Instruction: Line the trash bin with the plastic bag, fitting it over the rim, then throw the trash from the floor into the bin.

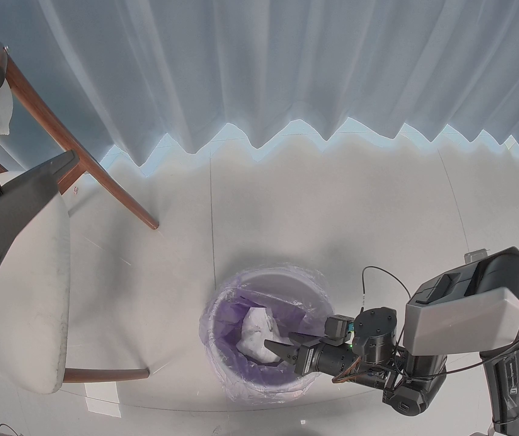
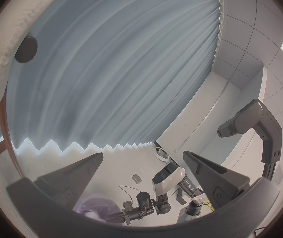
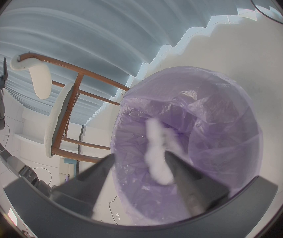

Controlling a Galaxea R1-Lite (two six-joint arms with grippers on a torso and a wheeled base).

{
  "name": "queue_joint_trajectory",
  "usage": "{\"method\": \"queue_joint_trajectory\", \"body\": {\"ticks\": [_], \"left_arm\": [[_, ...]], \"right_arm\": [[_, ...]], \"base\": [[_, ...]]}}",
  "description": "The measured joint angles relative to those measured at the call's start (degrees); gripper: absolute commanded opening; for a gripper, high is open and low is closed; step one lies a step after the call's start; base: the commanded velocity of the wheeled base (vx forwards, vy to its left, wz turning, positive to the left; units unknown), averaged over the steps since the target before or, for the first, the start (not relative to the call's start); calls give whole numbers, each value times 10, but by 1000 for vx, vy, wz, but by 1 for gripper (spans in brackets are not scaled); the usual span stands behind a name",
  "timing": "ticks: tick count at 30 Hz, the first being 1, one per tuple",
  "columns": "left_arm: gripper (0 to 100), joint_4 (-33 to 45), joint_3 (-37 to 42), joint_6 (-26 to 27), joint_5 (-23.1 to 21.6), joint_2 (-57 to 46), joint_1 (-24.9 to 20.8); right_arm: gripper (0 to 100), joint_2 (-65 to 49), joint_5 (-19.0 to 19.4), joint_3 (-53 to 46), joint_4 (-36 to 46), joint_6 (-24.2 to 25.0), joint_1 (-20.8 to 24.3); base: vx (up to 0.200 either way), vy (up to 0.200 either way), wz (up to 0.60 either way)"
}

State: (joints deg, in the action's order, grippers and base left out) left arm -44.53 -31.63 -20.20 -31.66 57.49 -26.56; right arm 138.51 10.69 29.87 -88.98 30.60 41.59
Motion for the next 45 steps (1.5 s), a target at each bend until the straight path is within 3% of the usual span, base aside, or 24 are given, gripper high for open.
{"method": "queue_joint_trajectory", "body": {"ticks": [12, 24, 30, 35, 40, 45], "left_arm": [[100, 0, 1, 2, 0, 0, 0], [100, 0, -1, 2, 2, -10, 1], [100, 0, -6, 1, 12, -33, 13], [100, 9, -3, 1, 29, -68, 40], [100, 70, 9, 1, 38, -137, 96], [100, 158, 32, 2, 42, -239, 170]], "right_arm": [[100, -89, 0, -45, 0, -1, 0], [100, -329, -14, -135, 33, -16, -22], [100, -470, -40, -162, 113, -39, -47], [100, -592, -60, -172, 251, -63, -59], [100, -724, -73, -176, 407, -83, -77], [100, -836, -78, -184, 483, -91, -122]], "base": [[0, 0, 0], [0, 0, 0], [0, 0, 0], [0, 0, 0], [0, 0, 0], [0, 0, 0]]}}
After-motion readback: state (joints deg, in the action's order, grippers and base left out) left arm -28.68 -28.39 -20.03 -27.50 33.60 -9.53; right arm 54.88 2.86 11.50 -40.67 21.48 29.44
